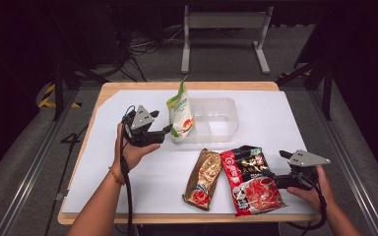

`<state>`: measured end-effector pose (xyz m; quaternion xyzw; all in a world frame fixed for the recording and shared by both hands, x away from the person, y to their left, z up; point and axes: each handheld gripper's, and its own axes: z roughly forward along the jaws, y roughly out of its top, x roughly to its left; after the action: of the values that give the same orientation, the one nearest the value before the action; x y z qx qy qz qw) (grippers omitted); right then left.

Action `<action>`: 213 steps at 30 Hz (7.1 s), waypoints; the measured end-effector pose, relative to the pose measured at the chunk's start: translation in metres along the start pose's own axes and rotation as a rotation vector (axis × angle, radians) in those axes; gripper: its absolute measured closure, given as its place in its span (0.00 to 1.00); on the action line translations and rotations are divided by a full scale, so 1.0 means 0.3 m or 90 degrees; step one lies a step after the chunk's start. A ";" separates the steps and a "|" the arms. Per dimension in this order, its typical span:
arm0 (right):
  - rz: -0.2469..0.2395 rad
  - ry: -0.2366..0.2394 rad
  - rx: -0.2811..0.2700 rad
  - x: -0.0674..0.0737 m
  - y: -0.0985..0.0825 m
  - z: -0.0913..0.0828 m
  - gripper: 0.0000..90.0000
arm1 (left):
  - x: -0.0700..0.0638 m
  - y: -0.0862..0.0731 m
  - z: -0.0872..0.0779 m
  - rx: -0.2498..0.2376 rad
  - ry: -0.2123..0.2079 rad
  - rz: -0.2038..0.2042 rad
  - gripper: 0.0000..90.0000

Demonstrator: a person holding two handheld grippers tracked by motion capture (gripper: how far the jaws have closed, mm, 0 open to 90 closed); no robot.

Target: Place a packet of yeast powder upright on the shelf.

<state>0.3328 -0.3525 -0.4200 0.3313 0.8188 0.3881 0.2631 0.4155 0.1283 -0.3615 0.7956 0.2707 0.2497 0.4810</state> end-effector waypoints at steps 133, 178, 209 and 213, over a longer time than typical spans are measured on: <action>0.038 0.331 -0.058 0.141 0.554 0.136 1.00 | -0.137 -0.316 -0.160 0.075 -0.060 0.000 0.14; 0.096 0.120 -0.174 0.033 0.748 0.137 1.00 | -0.125 -0.318 -0.165 0.064 -0.060 -0.010 0.13; 0.141 0.000 -0.144 0.014 0.808 0.272 1.00 | -0.130 -0.319 -0.166 0.064 -0.072 -0.006 0.13; 0.142 -0.015 -0.143 0.018 0.809 0.277 1.00 | -0.131 -0.320 -0.165 0.066 -0.074 -0.005 0.13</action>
<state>0.4685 -0.1938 -0.2711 0.3930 0.7251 0.5003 0.2635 0.3362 0.1706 -0.4328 0.8315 0.2581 0.1864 0.4553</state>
